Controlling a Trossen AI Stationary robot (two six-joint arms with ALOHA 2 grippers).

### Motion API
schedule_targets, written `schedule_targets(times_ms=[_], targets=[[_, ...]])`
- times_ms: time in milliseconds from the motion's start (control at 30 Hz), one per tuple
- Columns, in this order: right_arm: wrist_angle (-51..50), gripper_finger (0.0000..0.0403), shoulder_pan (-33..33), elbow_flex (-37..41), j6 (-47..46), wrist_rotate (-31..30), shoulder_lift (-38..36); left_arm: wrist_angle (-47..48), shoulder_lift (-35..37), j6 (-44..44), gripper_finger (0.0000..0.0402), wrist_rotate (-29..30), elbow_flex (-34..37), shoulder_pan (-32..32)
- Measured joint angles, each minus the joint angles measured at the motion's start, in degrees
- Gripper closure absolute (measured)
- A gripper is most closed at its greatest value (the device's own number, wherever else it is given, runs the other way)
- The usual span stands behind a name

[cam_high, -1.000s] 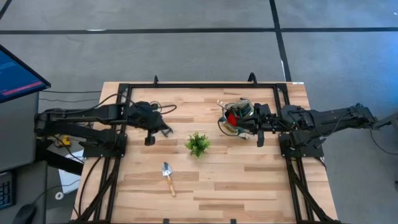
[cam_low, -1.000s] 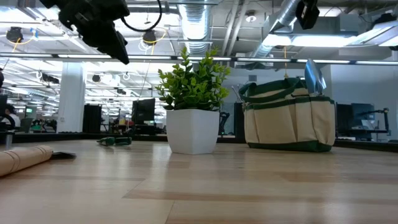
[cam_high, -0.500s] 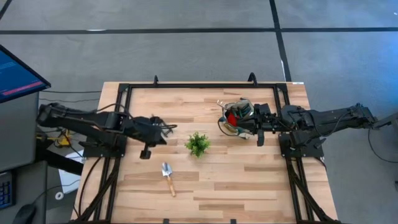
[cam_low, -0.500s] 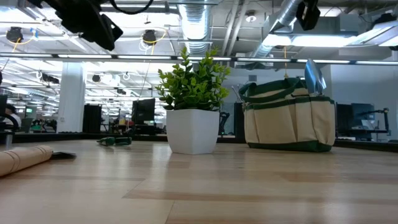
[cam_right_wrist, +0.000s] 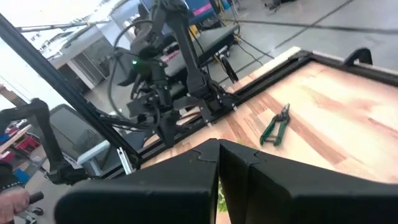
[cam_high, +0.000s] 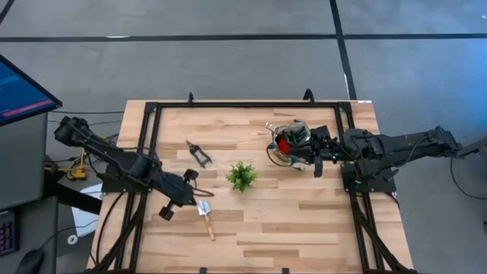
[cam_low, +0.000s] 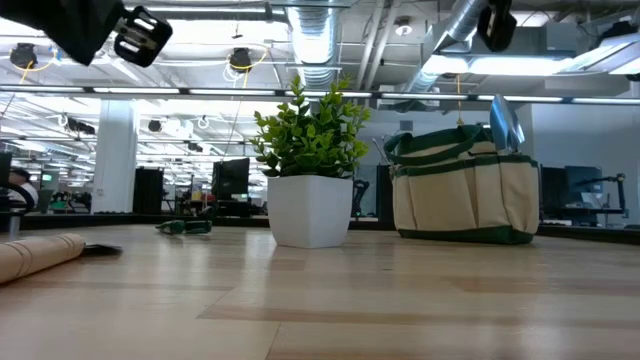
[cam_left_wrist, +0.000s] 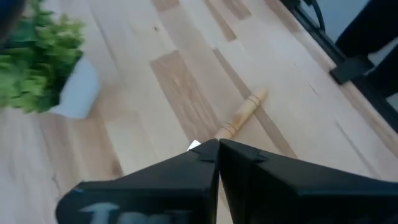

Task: Pick & Place Garden tools in Gardening bag
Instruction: Put the brown trowel into the brown gardening bag

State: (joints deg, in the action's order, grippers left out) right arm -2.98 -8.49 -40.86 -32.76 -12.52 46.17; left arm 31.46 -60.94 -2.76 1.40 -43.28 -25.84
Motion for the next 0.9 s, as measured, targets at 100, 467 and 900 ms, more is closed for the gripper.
schedule_targets(times_ms=[100,467,900], targets=[[-0.02,0.0403,0.02,0.00,-0.76,0.01,0.79,-1.32,-3.00,-1.20,0.0400,1.28,-0.65,-1.18],[-4.24,0.0403,-1.16,0.00,-0.96,0.84,3.01,-2.12,-18.40,-1.53,0.0400,2.65,-11.82,-1.84],[-6.44,0.0403,-5.86,0.00,-3.69,0.85,2.91,-1.90,-25.54,-3.08,0.0389,2.43,-12.44,-7.07]])
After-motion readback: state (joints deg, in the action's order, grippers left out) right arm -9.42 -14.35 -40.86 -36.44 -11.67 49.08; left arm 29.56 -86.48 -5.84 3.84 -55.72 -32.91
